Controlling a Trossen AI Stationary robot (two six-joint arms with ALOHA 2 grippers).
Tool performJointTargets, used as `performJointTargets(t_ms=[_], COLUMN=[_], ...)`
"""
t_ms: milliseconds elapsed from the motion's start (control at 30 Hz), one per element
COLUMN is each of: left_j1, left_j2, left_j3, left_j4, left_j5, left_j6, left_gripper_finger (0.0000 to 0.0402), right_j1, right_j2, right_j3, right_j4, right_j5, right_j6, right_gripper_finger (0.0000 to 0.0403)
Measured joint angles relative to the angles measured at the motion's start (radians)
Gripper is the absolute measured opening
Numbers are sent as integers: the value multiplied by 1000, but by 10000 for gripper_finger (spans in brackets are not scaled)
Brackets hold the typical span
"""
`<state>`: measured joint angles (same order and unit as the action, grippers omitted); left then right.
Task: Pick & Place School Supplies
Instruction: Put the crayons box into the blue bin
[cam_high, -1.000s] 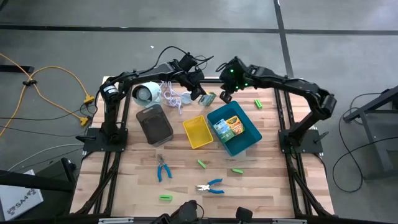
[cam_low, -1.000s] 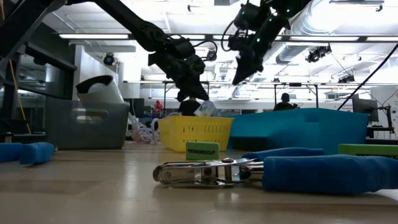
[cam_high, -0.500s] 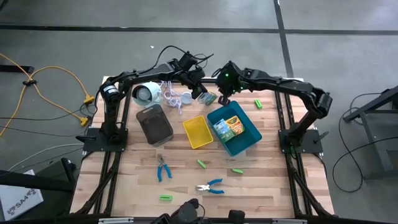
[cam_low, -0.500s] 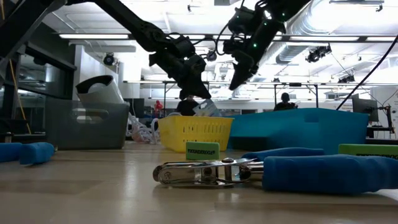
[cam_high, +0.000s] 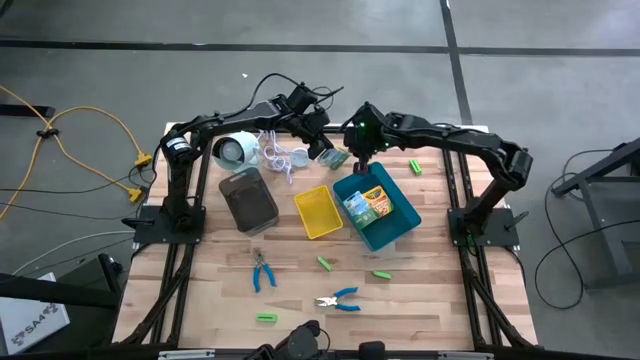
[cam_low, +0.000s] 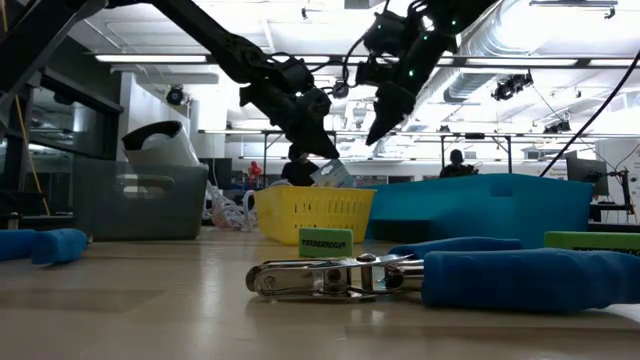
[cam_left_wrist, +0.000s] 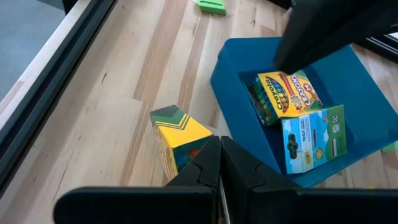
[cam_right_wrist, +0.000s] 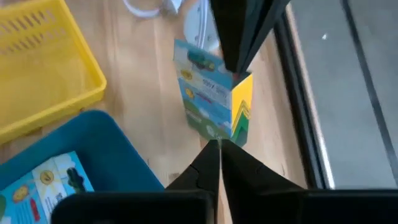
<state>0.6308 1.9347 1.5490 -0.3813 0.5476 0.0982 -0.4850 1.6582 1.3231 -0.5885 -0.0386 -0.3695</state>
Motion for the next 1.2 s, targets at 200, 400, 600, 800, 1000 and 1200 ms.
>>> performJointTargets(t_ms=[200,400,600,800,1000,1200], left_j1=[-2,-5,-10,-11,-11,-11], left_j2=[0,1,1,1,1,1], left_j3=[0,0,0,0,0,0], left_j4=[-3,-3,-3,-3,-3,-3], left_j5=[0,0,1,1,1,1], left_j6=[0,0,7,8,8,8], left_gripper_finger=[0,0,0,0,0,0], right_j1=[-15,-52,-120,-175,-178,-150], right_j2=[71,135,139,139,139,139], right_j3=[0,0,0,0,0,0], right_j4=[-4,50,93,102,111,148], right_j5=[1,-27,-163,-274,-277,-226], right_j6=[-47,-97,-87,-80,-103,-181], right_gripper_finger=[77,143,163,192,246,287])
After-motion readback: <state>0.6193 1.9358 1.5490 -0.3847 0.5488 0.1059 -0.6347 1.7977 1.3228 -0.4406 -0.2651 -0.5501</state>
